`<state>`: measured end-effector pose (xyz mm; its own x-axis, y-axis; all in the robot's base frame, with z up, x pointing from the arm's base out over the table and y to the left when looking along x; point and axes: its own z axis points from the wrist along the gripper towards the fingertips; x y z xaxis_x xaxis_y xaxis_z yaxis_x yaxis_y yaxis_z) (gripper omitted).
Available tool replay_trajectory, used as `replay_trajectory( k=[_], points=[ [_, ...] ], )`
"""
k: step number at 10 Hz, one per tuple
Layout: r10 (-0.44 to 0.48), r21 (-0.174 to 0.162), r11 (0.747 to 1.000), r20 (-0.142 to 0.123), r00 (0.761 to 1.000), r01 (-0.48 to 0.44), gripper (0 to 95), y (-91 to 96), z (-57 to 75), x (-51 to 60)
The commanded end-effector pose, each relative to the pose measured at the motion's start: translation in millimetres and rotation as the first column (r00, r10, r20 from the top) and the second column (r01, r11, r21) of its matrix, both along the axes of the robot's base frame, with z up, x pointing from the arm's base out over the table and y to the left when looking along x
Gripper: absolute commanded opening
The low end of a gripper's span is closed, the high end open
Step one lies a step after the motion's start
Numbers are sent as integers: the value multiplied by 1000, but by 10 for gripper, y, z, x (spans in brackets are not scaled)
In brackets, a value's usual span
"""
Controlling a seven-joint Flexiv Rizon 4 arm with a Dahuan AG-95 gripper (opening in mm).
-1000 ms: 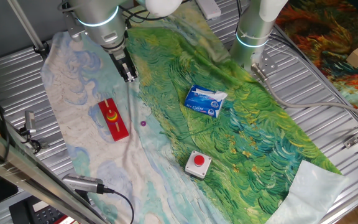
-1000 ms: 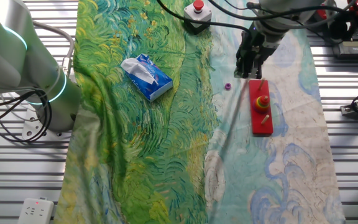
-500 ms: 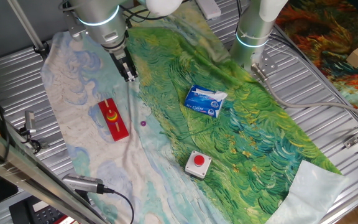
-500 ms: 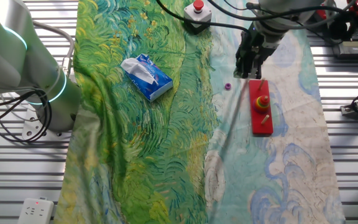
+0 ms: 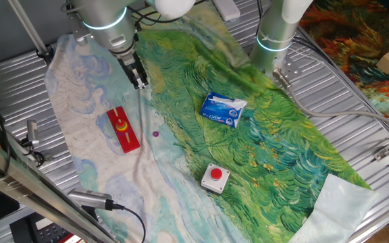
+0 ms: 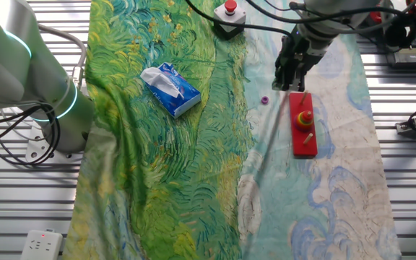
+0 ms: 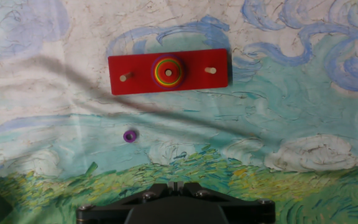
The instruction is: Take out one Hanoi block and throw it aside
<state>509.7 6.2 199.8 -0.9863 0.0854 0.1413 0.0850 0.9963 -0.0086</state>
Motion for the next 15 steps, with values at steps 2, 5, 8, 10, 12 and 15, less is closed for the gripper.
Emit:
replay_trajectory(
  k=[2,5,8,10,12,15],
  points=[
    [-15,-8,1000,32,999,15,0,-5,-3,-30],
    [-12,-3,1000,64,998,12,0,-5,-3,-30],
    [-14,2,1000,68,998,14,0,-5,-3,-30],
    [-14,3,1000,72,997,13,0,-5,-3,-30],
    [-15,4,1000,71,997,15,0,-5,-3,-30],
    [-12,4,1000,49,999,11,0,-5,-3,-30]
  ],
)
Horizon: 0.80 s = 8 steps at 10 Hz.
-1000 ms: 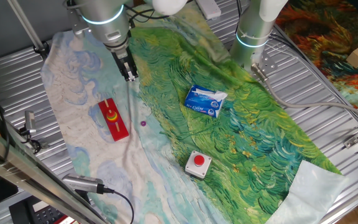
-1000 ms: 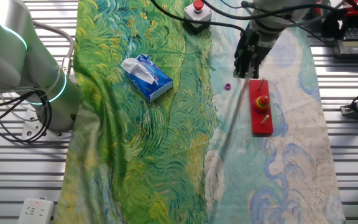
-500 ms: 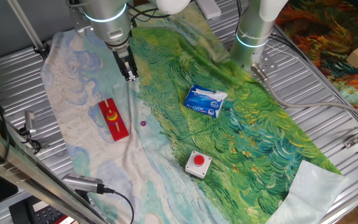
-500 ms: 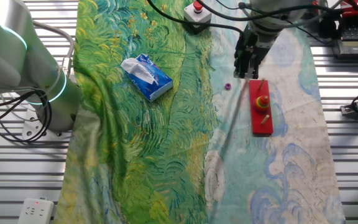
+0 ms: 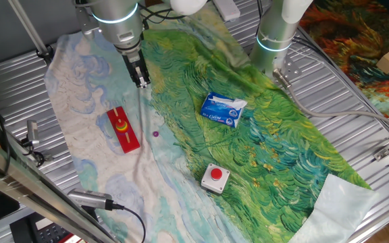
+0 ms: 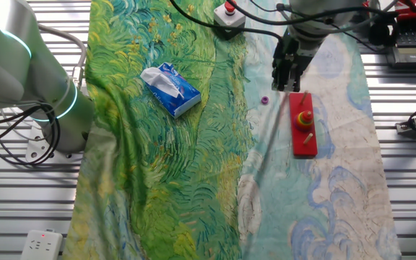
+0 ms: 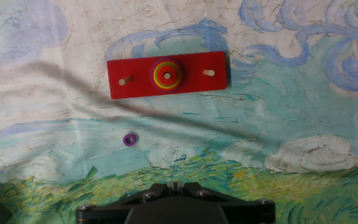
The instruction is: Take out one Hanoi block and throw it aside
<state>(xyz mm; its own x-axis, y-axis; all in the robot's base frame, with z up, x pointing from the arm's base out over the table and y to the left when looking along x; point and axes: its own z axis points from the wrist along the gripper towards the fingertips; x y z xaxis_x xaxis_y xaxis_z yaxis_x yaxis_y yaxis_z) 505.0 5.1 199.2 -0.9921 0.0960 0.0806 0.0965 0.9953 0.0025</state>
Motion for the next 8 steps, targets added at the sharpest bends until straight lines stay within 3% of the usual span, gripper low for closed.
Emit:
replay_trajectory(
  k=[1,2,4,5,8],
  points=[
    [2,-1,1000,-31,1000,-2,0,11,60,2],
    [7,0,1000,-43,999,-7,0,18,121,-9],
    [-1,-7,1000,-28,1000,1,0,10,73,48],
    [-10,-6,1000,-14,1000,10,0,6,38,163],
    [-23,-4,1000,-10,1000,23,0,-13,-9,439]
  ],
)
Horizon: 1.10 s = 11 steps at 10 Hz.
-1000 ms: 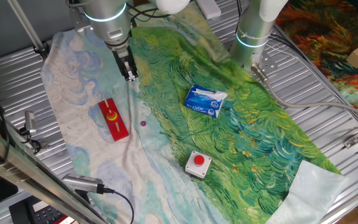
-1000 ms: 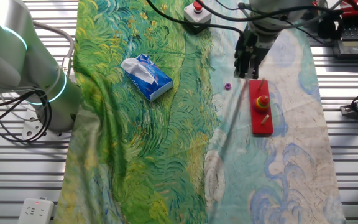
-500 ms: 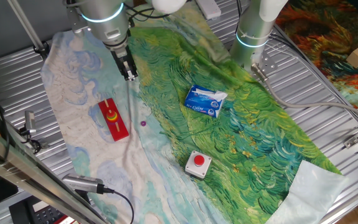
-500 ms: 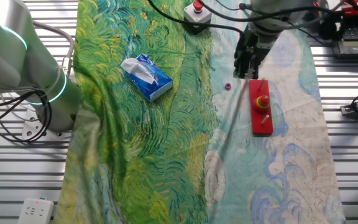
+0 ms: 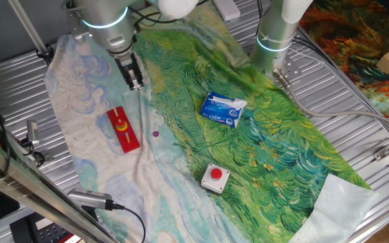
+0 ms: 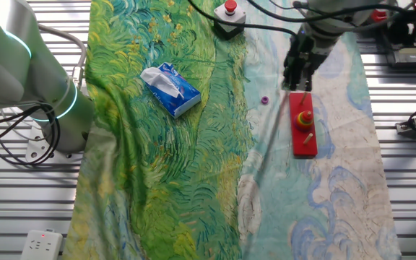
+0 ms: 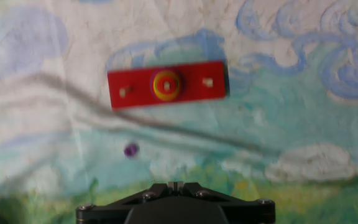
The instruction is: Take out one Hanoi block and throw it aside
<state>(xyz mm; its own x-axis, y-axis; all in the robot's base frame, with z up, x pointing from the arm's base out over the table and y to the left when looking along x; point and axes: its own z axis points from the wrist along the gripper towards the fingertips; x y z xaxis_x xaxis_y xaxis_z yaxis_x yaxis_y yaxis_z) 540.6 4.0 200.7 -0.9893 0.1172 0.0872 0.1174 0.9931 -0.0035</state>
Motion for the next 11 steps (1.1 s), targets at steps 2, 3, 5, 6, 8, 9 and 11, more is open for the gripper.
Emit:
replay_trajectory(
  k=[2,3,5,6,8,9,11],
  points=[
    [-6,5,1000,-1,1000,6,0,-36,-99,218],
    [-7,5,1000,1,1000,7,0,-39,-142,238],
    [-7,28,1000,10,1000,7,0,-33,-343,234],
    [-9,31,999,17,1000,9,0,-28,-416,228],
    [-17,36,999,16,1000,16,0,-17,-528,211],
    [-18,35,999,21,1000,18,0,-7,-606,193],
    [-19,34,999,35,999,18,0,9,-703,167]
  ],
)
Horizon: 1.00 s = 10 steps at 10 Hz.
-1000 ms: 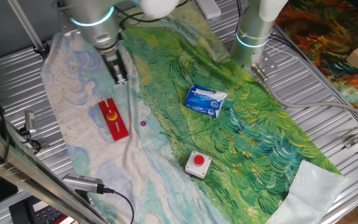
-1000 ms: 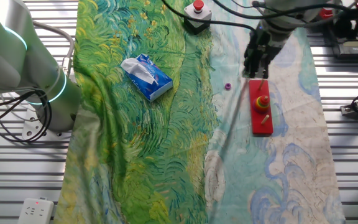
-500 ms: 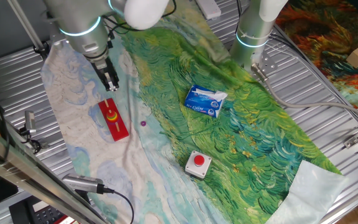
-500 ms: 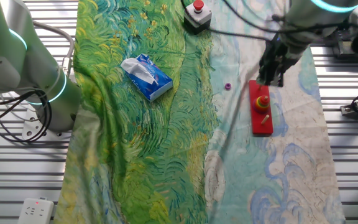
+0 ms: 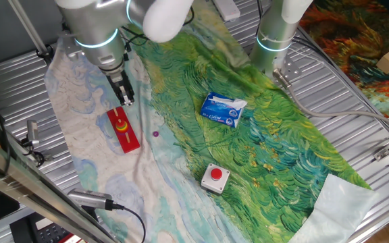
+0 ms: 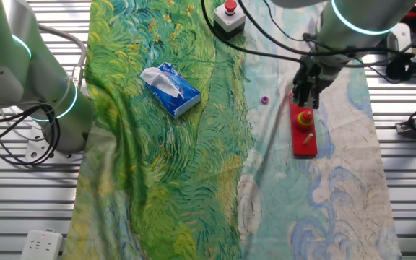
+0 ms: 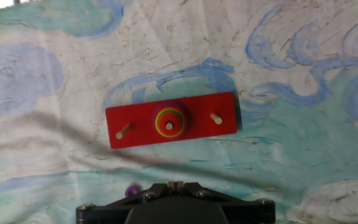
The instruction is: Take out one Hanoi block and throw it aside
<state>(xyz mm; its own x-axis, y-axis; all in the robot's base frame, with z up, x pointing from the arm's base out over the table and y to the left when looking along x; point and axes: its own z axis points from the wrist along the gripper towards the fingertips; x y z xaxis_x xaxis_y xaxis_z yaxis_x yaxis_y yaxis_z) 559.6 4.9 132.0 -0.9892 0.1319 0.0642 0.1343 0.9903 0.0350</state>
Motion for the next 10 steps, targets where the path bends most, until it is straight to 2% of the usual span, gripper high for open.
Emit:
replay_trajectory(
  k=[1,6,10],
  points=[
    [-1,-2,1000,15,1000,1,0,7,-59,-33],
    [2,-14,1000,39,999,-2,0,29,-179,-61],
    [12,-14,1000,46,999,-12,0,35,-206,-69]
  ],
)
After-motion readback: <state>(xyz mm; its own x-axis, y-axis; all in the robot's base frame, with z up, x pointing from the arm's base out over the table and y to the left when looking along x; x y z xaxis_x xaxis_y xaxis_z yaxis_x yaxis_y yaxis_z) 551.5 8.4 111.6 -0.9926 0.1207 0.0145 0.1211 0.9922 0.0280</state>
